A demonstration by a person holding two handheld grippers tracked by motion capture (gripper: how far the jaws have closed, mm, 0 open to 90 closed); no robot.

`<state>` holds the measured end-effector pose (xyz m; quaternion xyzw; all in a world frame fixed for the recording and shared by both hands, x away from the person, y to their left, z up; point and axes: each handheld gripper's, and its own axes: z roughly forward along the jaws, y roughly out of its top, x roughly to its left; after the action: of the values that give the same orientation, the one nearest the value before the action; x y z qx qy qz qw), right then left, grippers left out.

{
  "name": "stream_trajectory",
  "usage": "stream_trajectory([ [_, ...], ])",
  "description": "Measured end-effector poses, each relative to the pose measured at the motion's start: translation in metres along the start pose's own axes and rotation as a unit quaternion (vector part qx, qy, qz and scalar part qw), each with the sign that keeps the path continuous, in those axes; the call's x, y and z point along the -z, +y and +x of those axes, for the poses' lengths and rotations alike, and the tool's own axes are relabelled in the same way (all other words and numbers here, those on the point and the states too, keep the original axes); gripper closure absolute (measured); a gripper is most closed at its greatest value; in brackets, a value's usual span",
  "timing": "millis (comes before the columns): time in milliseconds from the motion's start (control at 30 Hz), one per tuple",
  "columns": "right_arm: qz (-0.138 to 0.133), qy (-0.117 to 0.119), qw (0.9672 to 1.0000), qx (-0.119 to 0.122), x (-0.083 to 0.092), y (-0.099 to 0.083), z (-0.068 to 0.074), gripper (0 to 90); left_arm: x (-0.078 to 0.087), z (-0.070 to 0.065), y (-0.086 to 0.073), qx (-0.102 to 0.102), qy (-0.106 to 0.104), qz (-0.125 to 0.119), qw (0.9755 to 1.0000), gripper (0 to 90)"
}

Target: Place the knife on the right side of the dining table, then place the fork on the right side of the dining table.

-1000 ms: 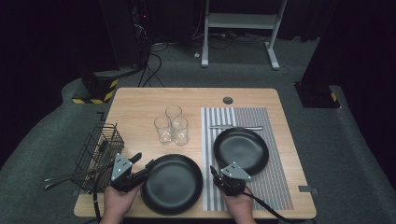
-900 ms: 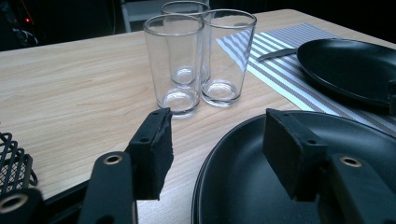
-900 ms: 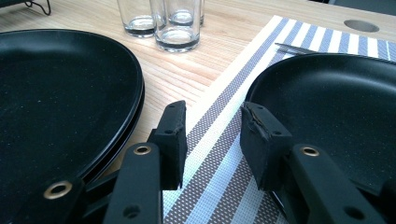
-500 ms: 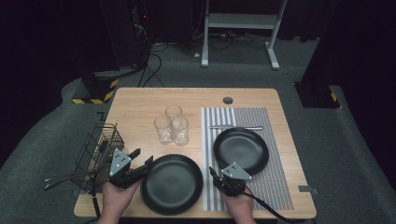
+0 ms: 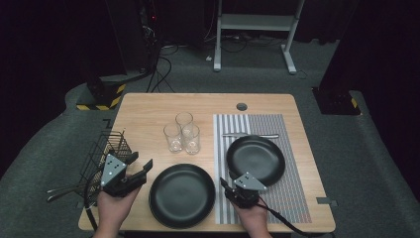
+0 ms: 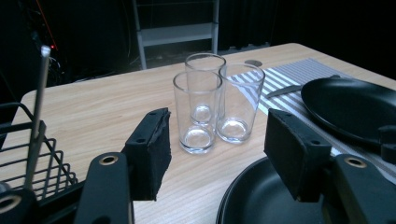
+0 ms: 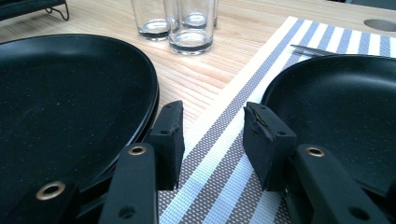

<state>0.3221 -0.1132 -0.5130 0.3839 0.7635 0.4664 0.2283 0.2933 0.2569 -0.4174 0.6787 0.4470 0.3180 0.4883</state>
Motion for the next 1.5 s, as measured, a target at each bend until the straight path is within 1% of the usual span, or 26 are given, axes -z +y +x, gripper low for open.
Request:
stream_trajectory([
  [67, -0.001, 0.001, 1.0, 0.002, 0.0, 0.0, 0.001, 58.2, 0.0, 0.0, 0.002, -0.002, 0.002, 0.0, 1.0, 40.6],
  [167, -0.001, 0.001, 1.0, 0.001, 0.0, 0.001, 0.001, 58.2, -0.001, 0.002, 0.004, 0.002, 0.0, -0.001, 1.0, 40.4],
  [300, 0.0, 0.003, 1.0, 0.002, 0.0, 0.0, 0.001, 58.0, -0.001, 0.002, 0.008, 0.0, -0.001, -0.005, 1.0, 40.0],
  [433, 0.002, 0.005, 1.0, 0.001, -0.001, -0.001, 0.002, 58.0, -0.002, 0.004, 0.01, 0.003, -0.003, -0.002, 1.0, 39.7],
  [500, 0.003, 0.007, 1.0, 0.001, -0.001, -0.001, 0.003, 58.0, -0.002, 0.005, 0.01, 0.001, -0.002, -0.002, 1.0, 39.7],
  [600, 0.003, 0.008, 1.0, 0.001, -0.002, -0.001, 0.003, 58.1, -0.002, 0.006, 0.012, 0.005, -0.003, -0.006, 1.0, 39.6],
  [767, 0.0, 0.006, 1.0, 0.001, 0.0, 0.0, 0.003, 58.0, -0.001, 0.008, 0.015, 0.004, -0.003, -0.01, 0.9999, 39.5],
  [867, 0.001, 0.008, 1.0, -0.001, -0.001, 0.0, 0.003, 57.9, -0.001, 0.008, 0.018, 0.008, -0.005, -0.012, 0.9999, 39.5],
  [933, 0.002, 0.009, 1.0, -0.002, -0.001, 0.0, 0.003, 57.9, 0.0, 0.008, 0.019, 0.003, -0.003, -0.013, 0.9999, 39.5],
  [1233, 0.004, 0.01, 0.9999, -0.002, -0.003, -0.001, 0.003, 57.9, 0.006, 0.012, 0.027, 0.006, 0.001, -0.022, 0.9997, 39.4],
  [1367, 0.004, 0.011, 0.9999, -0.002, -0.002, -0.001, 0.003, 57.9, 0.007, 0.012, 0.03, 0.005, 0.001, -0.022, 0.9998, 39.5],
  [1500, 0.0, 0.011, 0.9999, -0.002, -0.001, 0.0, 0.003, 57.7, 0.01, 0.013, 0.035, 0.0, 0.004, -0.026, 0.9996, 39.4],
])
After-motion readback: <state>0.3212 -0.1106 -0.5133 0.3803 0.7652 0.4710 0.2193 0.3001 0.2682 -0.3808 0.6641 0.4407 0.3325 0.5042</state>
